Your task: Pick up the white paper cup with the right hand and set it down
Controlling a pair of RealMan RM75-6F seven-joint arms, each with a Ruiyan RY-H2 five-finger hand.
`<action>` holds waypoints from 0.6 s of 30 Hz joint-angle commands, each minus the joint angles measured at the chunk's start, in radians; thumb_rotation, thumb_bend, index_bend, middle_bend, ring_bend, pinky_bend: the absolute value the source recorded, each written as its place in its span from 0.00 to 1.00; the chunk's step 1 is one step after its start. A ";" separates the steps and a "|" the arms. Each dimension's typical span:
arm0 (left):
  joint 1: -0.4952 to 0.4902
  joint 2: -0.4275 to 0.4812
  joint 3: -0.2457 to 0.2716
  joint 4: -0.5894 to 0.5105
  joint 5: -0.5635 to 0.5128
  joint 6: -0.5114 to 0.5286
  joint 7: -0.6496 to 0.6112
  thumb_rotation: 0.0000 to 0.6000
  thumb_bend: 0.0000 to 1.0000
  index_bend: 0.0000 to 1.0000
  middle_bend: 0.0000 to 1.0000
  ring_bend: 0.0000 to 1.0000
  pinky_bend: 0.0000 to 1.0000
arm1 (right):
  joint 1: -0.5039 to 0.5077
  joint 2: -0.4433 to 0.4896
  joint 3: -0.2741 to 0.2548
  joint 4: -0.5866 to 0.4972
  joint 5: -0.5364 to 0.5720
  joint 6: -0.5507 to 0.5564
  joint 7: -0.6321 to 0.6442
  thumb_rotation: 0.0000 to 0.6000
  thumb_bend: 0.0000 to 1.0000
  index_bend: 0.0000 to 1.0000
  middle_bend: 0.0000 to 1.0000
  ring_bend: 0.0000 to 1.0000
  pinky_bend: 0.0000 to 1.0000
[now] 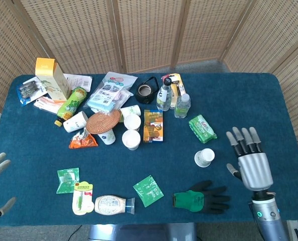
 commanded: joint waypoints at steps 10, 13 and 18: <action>0.000 -0.003 0.003 -0.002 0.000 -0.007 0.012 1.00 0.33 0.00 0.00 0.00 0.00 | -0.113 0.038 0.047 -0.112 0.203 0.019 0.106 0.99 0.00 0.07 0.00 0.00 0.00; -0.001 -0.004 0.003 -0.002 -0.002 -0.013 0.016 1.00 0.33 0.00 0.00 0.00 0.00 | -0.123 0.050 0.043 -0.115 0.214 0.008 0.118 0.99 0.00 0.07 0.00 0.00 0.00; -0.004 -0.008 0.005 0.001 -0.005 -0.028 0.032 1.00 0.33 0.00 0.00 0.00 0.00 | -0.137 0.071 0.043 -0.144 0.247 -0.014 0.115 0.98 0.00 0.07 0.00 0.00 0.00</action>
